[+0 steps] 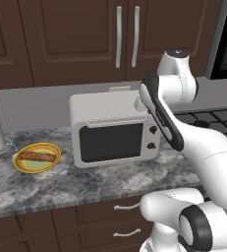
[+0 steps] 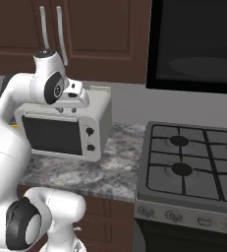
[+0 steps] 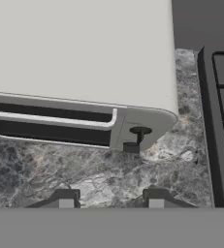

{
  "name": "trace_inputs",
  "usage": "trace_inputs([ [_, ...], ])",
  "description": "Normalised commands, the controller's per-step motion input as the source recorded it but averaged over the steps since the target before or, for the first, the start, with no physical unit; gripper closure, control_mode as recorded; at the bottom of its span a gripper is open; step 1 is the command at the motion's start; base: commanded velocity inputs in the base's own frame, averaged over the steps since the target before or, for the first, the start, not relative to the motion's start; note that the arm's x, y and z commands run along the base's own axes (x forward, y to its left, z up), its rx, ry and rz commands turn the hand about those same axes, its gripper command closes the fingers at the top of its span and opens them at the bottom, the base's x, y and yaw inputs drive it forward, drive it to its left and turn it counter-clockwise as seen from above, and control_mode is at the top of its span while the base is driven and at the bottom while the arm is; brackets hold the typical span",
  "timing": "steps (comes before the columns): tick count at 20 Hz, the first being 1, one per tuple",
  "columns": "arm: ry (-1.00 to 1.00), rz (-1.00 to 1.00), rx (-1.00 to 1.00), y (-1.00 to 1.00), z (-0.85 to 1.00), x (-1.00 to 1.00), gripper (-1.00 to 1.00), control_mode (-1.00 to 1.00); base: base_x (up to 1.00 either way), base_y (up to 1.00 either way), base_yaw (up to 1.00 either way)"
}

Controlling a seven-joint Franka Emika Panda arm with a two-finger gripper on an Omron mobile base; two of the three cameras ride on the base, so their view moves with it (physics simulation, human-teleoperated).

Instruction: Open the toaster oven door. Place the baguette on the bottom rack in the toaster oven and place the chicken drumstick on the top rack.

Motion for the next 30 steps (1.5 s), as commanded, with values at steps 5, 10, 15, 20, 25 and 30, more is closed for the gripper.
trace_inputs([
  [5,-0.03,0.03,0.0,0.02,0.0,-0.13,-1.0,-1.0,0.0,0.0,0.0],
  [10,-0.18,0.13,-0.07,0.26,0.0,-0.3,-1.0,-1.0,0.0,0.0,0.0],
  [15,-0.08,0.04,-0.07,0.36,-0.01,-0.09,-1.0,-1.0,0.0,0.0,0.0],
  [20,-0.01,0.0,0.0,0.29,0.0,-0.01,-1.0,-1.0,0.0,0.0,0.0],
  [25,0.0,0.0,0.0,0.0,0.0,0.0,-1.0,-1.0,0.0,0.0,0.0],
  [30,0.0,0.0,0.0,0.0,0.0,0.0,-1.0,-1.0,0.0,0.0,0.0],
])
